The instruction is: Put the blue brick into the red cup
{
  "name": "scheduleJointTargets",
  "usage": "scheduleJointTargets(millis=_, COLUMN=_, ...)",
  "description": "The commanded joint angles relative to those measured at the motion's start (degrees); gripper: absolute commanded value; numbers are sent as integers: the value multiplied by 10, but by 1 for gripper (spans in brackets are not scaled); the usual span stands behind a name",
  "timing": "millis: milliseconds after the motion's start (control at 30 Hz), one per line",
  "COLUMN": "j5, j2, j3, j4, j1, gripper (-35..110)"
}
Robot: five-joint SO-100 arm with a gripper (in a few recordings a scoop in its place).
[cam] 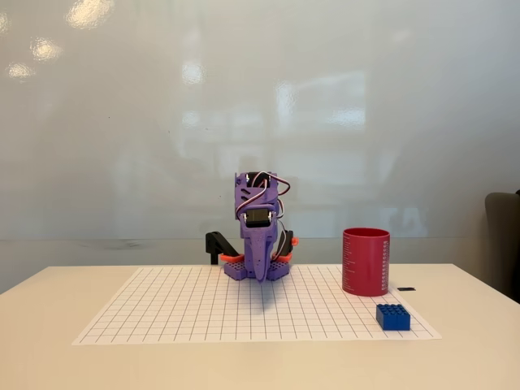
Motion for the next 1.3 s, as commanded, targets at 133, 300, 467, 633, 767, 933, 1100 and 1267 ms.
scheduleJointTargets(millis=133, j5=-30, j2=-12, j3=-11, j4=2, j1=-26, gripper=-1)
scheduleJointTargets(millis=300, j5=-62, j2=-127, j3=-81, j4=1, j1=-43, gripper=-1)
scheduleJointTargets(millis=467, j5=-71, j2=-277, j3=-197, j4=-5, j1=-24, gripper=-1)
scheduleJointTargets(millis=633, j5=-117, j2=-414, j3=-352, j4=73, j1=-17, gripper=-1)
scheduleJointTargets(millis=767, j5=-172, j2=-524, j3=-499, j4=179, j1=-55, gripper=-1)
scheduleJointTargets(millis=933, j5=-215, j2=-683, j3=-747, j4=352, j1=-105, gripper=-1)
scheduleJointTargets(millis=1100, j5=-223, j2=-774, j3=-913, j4=407, j1=-120, gripper=-1)
scheduleJointTargets(millis=1267, j5=-243, j2=-824, j3=-920, j4=406, j1=-185, gripper=-1)
